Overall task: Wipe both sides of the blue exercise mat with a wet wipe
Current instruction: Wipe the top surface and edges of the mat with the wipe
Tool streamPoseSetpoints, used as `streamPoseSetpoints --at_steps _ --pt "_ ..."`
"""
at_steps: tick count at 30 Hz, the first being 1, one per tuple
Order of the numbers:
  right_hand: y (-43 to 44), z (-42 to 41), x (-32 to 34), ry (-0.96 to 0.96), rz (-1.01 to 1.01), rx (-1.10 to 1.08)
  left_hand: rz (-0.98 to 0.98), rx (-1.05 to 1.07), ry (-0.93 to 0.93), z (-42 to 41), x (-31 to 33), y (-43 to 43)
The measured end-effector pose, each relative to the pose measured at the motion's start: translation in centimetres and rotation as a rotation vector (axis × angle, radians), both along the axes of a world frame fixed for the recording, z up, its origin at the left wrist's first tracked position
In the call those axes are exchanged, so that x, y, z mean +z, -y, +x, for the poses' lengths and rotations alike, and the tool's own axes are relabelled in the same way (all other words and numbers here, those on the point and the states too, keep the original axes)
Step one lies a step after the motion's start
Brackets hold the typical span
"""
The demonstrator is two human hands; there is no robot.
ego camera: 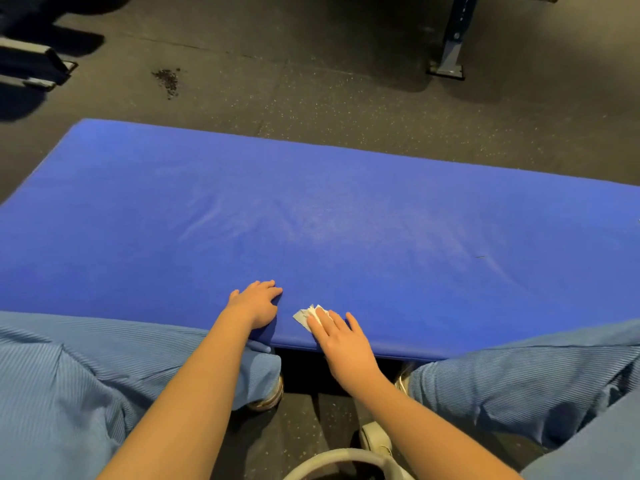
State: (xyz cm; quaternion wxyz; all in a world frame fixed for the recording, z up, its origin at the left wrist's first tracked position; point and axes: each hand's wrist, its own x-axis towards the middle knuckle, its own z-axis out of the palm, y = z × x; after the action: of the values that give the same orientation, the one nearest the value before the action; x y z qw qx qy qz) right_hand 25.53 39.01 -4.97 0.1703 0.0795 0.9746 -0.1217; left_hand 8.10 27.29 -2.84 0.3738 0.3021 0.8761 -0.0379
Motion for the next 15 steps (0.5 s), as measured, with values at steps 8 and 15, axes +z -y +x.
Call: streamPoseSetpoints --at_steps 8,15 --pt "-1.5 -1.6 0.9 -0.029 0.018 -0.004 0.072 0.087 0.234 -1.2 1.9 1.6" --pt "-2.7 -2.0 1.4 -0.042 0.061 -0.028 -0.074 -0.053 0.068 -1.2 2.2 3.1"
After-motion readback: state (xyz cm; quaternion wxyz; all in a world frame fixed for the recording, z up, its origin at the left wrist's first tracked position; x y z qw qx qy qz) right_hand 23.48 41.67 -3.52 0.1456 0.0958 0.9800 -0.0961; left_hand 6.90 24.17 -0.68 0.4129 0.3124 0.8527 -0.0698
